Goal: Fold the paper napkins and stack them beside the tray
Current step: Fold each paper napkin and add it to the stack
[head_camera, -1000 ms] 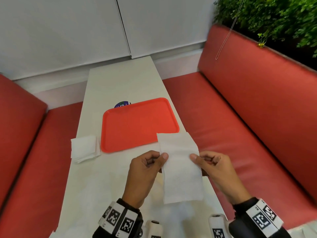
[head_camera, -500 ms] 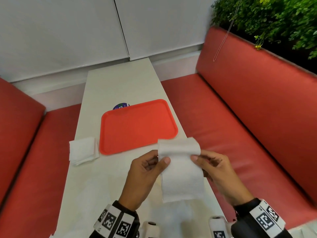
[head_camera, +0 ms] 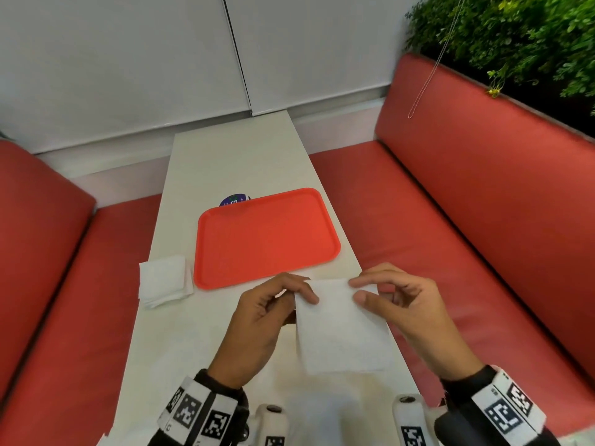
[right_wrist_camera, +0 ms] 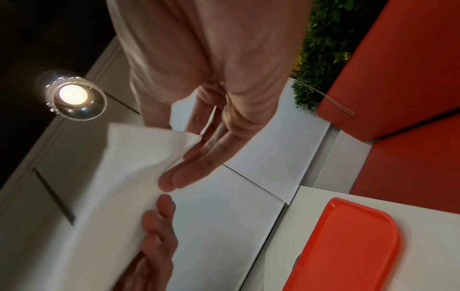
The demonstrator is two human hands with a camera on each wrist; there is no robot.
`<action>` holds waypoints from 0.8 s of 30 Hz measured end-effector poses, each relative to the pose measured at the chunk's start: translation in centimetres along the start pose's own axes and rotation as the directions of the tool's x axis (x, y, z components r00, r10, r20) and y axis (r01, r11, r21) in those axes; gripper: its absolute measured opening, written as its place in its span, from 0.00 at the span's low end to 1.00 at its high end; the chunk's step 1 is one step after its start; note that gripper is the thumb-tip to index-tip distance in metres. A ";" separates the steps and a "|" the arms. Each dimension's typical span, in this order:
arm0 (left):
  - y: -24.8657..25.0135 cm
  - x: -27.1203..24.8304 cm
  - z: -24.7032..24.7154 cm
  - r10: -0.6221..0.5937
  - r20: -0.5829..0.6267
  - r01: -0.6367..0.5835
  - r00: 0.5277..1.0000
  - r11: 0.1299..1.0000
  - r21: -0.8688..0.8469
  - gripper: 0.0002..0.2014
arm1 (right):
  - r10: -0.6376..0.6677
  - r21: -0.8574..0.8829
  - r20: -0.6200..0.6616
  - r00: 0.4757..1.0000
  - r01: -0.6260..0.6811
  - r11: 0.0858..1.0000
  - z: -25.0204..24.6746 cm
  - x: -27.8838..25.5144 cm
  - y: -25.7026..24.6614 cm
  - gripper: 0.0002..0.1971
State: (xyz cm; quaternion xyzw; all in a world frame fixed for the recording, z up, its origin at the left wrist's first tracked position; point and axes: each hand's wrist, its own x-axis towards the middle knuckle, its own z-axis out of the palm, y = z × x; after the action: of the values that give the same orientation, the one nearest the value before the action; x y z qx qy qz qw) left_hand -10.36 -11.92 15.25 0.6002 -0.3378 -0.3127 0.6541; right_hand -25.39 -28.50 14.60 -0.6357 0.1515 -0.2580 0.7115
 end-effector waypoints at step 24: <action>-2.7 -5.4 -11.1 -0.347 -0.289 0.337 0.892 0.938 -0.086 0.11 | 0.337 -0.103 -0.067 0.939 -0.343 0.934 12.1 3.6 5.5 0.04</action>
State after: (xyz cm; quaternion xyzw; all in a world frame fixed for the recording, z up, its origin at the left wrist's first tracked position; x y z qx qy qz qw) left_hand -4.44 -1.35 11.66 0.6797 -0.1184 -0.3337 0.6423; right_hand -14.93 -20.20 11.39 -0.6328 0.2906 -0.1373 0.7045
